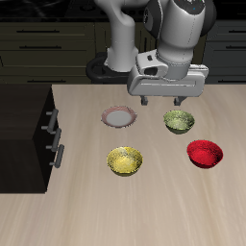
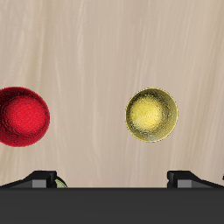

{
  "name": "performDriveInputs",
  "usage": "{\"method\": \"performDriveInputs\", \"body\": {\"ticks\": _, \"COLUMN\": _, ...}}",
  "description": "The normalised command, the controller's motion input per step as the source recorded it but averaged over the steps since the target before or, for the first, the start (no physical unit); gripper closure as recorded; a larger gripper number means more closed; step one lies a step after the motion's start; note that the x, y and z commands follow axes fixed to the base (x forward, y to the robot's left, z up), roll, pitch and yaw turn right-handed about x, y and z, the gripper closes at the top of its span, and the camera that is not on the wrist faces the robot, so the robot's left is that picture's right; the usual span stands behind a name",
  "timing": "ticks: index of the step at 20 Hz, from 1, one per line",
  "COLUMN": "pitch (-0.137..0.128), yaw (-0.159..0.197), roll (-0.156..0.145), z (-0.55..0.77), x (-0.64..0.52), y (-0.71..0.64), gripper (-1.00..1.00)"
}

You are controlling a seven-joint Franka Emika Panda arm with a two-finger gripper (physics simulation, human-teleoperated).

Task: Place the red bowl on the plate

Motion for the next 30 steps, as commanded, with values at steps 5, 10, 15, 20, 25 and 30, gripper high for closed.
{"method": "performDriveInputs", "body": {"ticks": 5, "pitch": -0.045, "yaw": 0.089, "roll": -0.053, "z": 0.06, "x": 0.16, "y": 0.06, "gripper": -1.00}}
{"method": "performDriveInputs", "body": {"ticks": 10, "pitch": -0.013, "yaw": 0.033, "roll": 0.024, "z": 0.01, "x": 0.08, "y": 0.13, "gripper": -1.00}}
{"method": "performDriveInputs", "body": {"ticks": 15, "pitch": -0.068, "yaw": 0.017, "roll": 0.060, "z": 0.10, "x": 0.05, "y": 0.26, "gripper": -1.00}}
{"method": "performDriveInputs", "body": {"ticks": 20, "pitch": -0.001, "yaw": 0.003, "roll": -0.020, "z": 0.00, "x": 0.05, "y": 0.06, "gripper": -1.00}}
{"method": "performDriveInputs", "body": {"ticks": 25, "pitch": 0.028, "yaw": -0.034, "roll": -0.037, "z": -0.07, "x": 0.06, "y": 0.04, "gripper": -1.00}}
{"method": "performDriveInputs", "body": {"ticks": 30, "pitch": 0.018, "yaw": -0.009, "roll": -0.043, "z": -0.06, "x": -0.04, "y": 0.20, "gripper": -1.00}}
